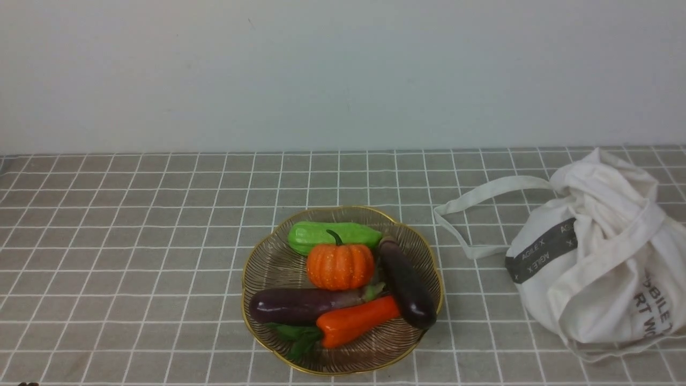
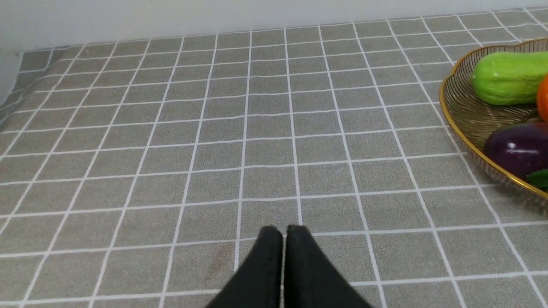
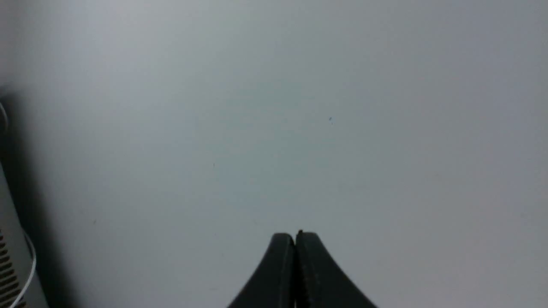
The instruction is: Take vegetables from bag on grey coffee tablecloth place on plate.
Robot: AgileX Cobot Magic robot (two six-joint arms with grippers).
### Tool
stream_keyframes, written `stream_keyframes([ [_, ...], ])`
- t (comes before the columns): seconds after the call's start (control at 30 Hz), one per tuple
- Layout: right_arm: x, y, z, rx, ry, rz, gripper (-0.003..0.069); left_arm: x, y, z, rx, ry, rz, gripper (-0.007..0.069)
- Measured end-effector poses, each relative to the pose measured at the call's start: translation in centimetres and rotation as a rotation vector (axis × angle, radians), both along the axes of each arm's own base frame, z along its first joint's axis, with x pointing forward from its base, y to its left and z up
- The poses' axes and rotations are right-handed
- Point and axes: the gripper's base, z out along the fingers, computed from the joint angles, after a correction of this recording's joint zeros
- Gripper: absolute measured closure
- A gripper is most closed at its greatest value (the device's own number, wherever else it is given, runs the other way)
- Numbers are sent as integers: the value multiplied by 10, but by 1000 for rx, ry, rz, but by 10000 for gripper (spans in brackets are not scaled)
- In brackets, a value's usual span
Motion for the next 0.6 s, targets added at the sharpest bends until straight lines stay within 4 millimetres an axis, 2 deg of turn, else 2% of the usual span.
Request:
stream_keyframes([
  [0.4,3,1,-9,-116,13,-29,672,0,0,0,0,0,0,629],
  [0.5,7,2,-17,-157,19,-44,672,0,0,0,0,0,0,629],
  [0.6,14,3,-33,-249,35,-74,672,0,0,0,0,0,0,629],
])
